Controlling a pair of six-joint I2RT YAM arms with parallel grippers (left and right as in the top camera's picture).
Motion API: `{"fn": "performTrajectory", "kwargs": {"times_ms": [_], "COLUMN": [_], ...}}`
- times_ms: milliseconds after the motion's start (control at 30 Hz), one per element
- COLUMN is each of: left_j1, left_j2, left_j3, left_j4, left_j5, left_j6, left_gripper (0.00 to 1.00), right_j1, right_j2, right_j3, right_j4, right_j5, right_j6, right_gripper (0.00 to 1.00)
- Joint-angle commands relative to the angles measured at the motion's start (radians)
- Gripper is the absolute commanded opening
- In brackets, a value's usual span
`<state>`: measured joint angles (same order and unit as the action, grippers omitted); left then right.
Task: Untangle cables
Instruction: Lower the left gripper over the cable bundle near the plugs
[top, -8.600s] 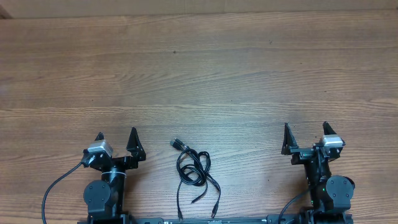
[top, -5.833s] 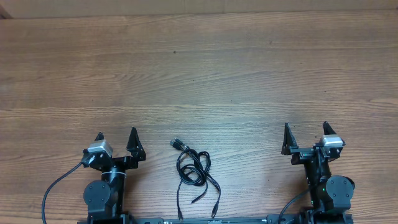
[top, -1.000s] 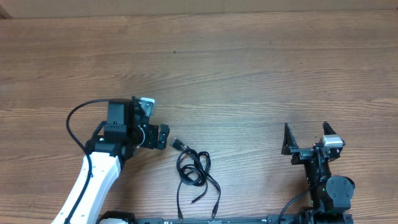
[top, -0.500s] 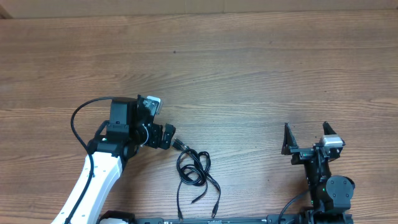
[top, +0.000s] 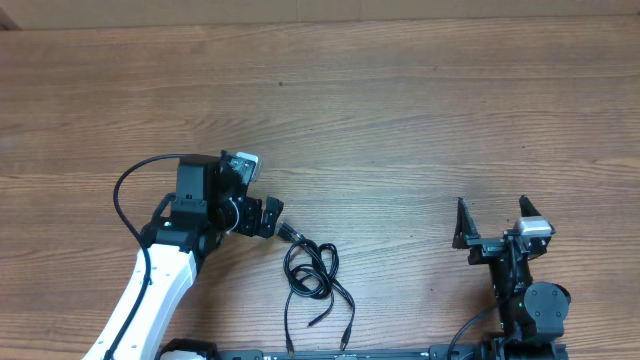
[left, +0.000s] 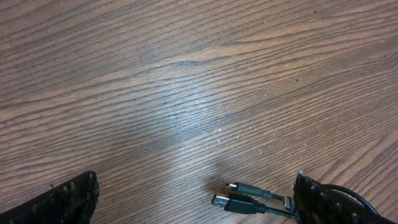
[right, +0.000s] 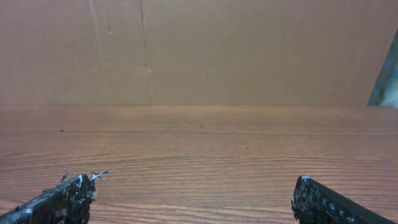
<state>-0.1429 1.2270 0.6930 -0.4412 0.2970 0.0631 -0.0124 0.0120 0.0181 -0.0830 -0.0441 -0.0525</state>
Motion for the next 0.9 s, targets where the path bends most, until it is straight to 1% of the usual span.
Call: {"fn": "performTrajectory", "kwargs": {"times_ms": [0, 200, 233, 267, 333, 367, 533, 667, 700, 733, 767, 833, 867], "left_j1": [-0.004, -0.005, -0.005, -0.005, -0.005, -0.005, -0.005, -0.005, -0.005, -0.005, -0.005, -0.005, -0.005], "left_j2": [0.003, 0.003, 0.003, 0.003, 0.003, 0.003, 0.003, 0.003, 0.003, 0.003, 0.003, 0.003, 0.003], "left_j3": [0.026, 0.025, 0.026, 0.025, 0.025, 0.025, 0.025, 0.025, 0.025, 0.025, 0.025, 0.025, 0.025], "left_j4": [0.004, -0.014, -0.021, -0.048, -0.073, -0.08, -0.102, -0.116, -0.116, -0.116, -0.116, -0.116, -0.116], "left_j5": [0.019, 0.035, 0.059, 0.13, 0.183, 0.195, 0.191, 0.191, 0.191, 0.191, 0.192, 0.192, 0.191], "left_j6": [-0.008, 0.001, 0.031, 0.131, 0.205, 0.222, 0.256, 0.257, 0.256, 0.256, 0.255, 0.254, 0.254], "left_gripper": [1.0, 1.0, 1.0, 1.0, 1.0, 1.0, 1.0, 1.0, 0.98, 0.93, 0.92, 0.94, 0.97], "right_j1": [-0.004, -0.004, -0.004, -0.004, -0.004, -0.004, -0.004, -0.004, -0.004, -0.004, -0.004, -0.004, -0.004], "right_j2": [-0.008, -0.008, -0.008, -0.008, -0.008, -0.008, -0.008, -0.008, -0.008, -0.008, -0.008, -0.008, -0.008], "right_j3": [-0.01, -0.01, -0.01, -0.01, -0.01, -0.01, -0.01, -0.01, -0.01, -0.01, -0.01, -0.01, -0.01], "right_j4": [0.002, 0.002, 0.002, 0.002, 0.002, 0.002, 0.002, 0.002, 0.002, 0.002, 0.002, 0.002, 0.002], "right_j5": [0.009, 0.009, 0.009, 0.009, 0.009, 0.009, 0.009, 0.009, 0.009, 0.009, 0.009, 0.009, 0.009], "right_j6": [0.0, 0.0, 0.0, 0.0, 0.0, 0.0, 0.0, 0.0, 0.0, 0.0, 0.0, 0.0, 0.0], "right_gripper": [1.0, 1.0, 1.0, 1.0, 1.0, 1.0, 1.0, 1.0, 1.0, 1.0, 1.0, 1.0, 1.0]}}
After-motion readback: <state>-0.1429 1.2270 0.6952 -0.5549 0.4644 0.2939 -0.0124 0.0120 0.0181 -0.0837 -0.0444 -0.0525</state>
